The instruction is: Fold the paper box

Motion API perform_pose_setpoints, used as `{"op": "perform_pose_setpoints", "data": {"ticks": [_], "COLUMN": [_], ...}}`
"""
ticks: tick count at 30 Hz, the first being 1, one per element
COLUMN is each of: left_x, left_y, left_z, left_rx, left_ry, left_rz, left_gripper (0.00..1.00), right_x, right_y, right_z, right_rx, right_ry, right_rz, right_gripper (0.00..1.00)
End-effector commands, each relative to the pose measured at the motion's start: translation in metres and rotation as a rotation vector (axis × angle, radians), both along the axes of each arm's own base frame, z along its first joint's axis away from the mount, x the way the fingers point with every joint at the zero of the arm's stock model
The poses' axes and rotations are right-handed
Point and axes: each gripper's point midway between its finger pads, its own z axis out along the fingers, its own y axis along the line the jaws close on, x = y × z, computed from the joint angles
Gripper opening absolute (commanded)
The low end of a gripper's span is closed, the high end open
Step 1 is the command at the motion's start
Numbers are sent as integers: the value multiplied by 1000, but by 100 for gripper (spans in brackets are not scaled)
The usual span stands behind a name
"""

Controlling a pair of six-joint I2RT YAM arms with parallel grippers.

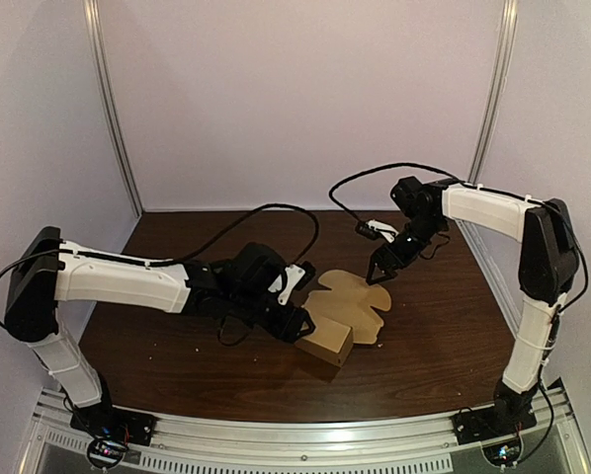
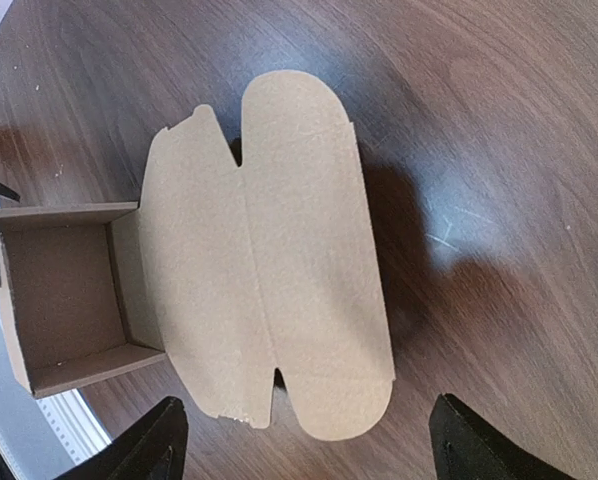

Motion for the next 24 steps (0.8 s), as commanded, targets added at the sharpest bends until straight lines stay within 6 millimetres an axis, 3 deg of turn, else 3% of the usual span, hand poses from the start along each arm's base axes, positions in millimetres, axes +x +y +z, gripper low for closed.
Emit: {"op": "perform_pose_setpoints", "data": {"ticks": [1,7,13,18,21,24], "left_x": [-12,-12,-14,-15,-15,-14], "left_y": [20,20,24,26,28,29], "left_z": [-30,-35,-42,-46,-49,-50], "left_rx": [80,84,96,105,109,114], "left_ry": [44,43,50,53,54,51], "left_rz": [-6,-10,-10,-9,-3,3], "left_gripper": [59,59,59,59,59,59], "right_x": [7,17,12,8,5,-3], "right_y": [7,11,15,20,24,32], "right_z": [0,-12,-37,-42,-38,-26], "right_rx": [2,-10,-15,10,33,91], "right_ry": [14,41,152,219,258,313], "right_rz": [34,31,45,54,66,89], "right_gripper": [85,85,84,81,63,36]}}
